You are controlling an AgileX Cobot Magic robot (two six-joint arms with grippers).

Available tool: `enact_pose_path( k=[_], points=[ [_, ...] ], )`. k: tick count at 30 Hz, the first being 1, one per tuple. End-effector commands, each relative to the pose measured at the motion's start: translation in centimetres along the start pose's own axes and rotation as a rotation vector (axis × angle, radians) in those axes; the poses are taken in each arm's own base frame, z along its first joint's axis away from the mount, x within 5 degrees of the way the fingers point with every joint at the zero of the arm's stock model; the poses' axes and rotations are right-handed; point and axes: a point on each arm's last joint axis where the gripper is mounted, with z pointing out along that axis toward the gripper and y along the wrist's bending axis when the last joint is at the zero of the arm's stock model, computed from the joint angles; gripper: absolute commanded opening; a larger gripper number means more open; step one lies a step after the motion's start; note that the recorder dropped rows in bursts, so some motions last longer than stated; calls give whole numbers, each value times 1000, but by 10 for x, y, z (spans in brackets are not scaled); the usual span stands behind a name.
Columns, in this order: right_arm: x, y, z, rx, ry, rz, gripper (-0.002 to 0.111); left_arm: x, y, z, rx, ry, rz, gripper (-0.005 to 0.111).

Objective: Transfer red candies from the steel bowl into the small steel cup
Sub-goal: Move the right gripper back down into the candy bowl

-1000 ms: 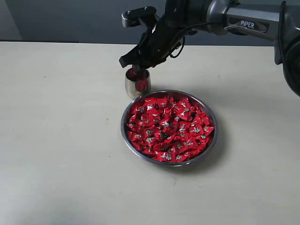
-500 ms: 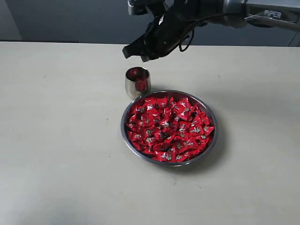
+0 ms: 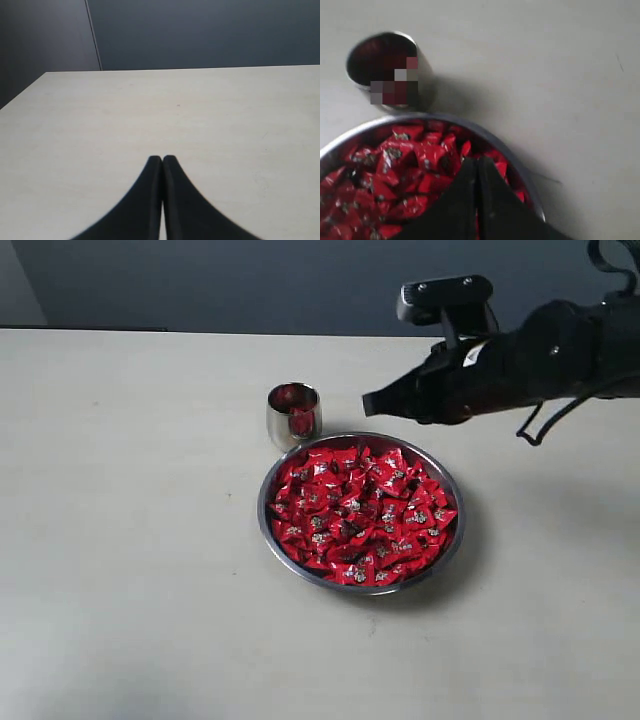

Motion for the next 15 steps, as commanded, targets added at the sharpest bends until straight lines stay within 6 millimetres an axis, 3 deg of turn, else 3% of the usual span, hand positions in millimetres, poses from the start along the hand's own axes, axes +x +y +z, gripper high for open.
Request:
enact_pose_path(
  k=[1,15],
  points=[
    [15,-3,-3,-11,129,0,-1,1,0,0,4,-3,4,0],
    [36,-3,11,-14,300,83,-1,1,0,0,4,-3,4,0]
  ],
)
